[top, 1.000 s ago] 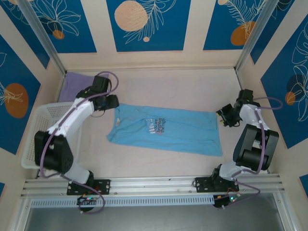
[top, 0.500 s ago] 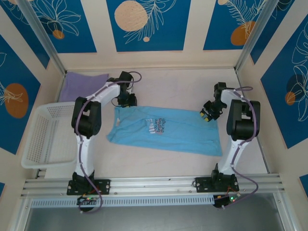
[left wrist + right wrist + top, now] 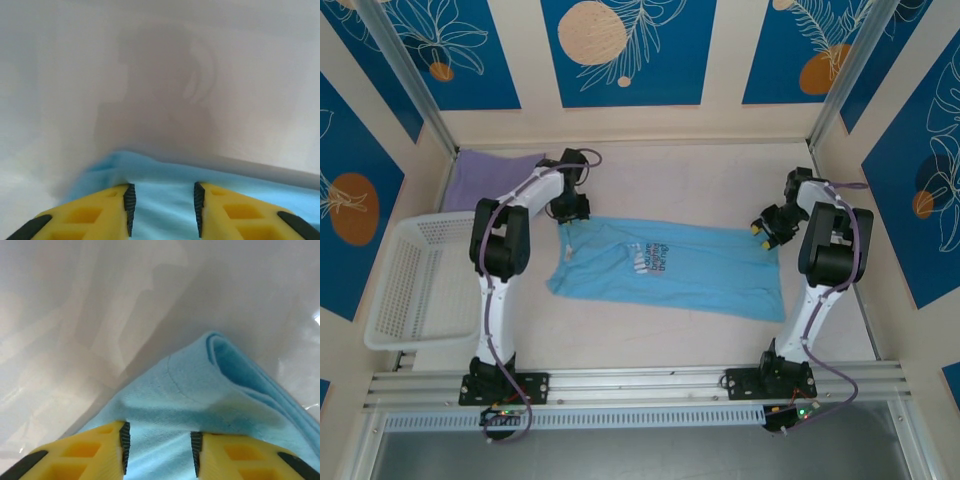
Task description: Fold and stack the t-shirts
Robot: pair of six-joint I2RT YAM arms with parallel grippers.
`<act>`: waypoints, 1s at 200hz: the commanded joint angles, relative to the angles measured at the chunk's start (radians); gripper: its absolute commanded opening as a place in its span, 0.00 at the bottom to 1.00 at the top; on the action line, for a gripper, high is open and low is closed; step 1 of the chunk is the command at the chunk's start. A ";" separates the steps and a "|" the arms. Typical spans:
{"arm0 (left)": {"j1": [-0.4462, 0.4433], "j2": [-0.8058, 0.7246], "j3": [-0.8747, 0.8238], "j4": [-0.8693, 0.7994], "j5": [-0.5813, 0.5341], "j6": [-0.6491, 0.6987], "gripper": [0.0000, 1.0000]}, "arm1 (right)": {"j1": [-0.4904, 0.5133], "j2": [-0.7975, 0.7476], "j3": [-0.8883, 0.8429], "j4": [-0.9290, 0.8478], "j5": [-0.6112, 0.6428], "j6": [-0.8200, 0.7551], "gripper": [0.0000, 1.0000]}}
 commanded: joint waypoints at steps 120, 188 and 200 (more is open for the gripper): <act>0.000 -0.002 0.101 -0.051 0.265 -0.021 0.46 | 0.568 0.075 0.347 0.142 -0.253 -0.127 0.52; -0.001 0.103 0.152 -0.073 0.272 -0.055 0.40 | 0.739 0.439 0.790 -0.033 -0.234 -0.224 0.40; -0.001 0.116 0.160 -0.085 0.268 -0.044 0.40 | 0.748 0.458 0.804 -0.033 -0.220 -0.228 0.39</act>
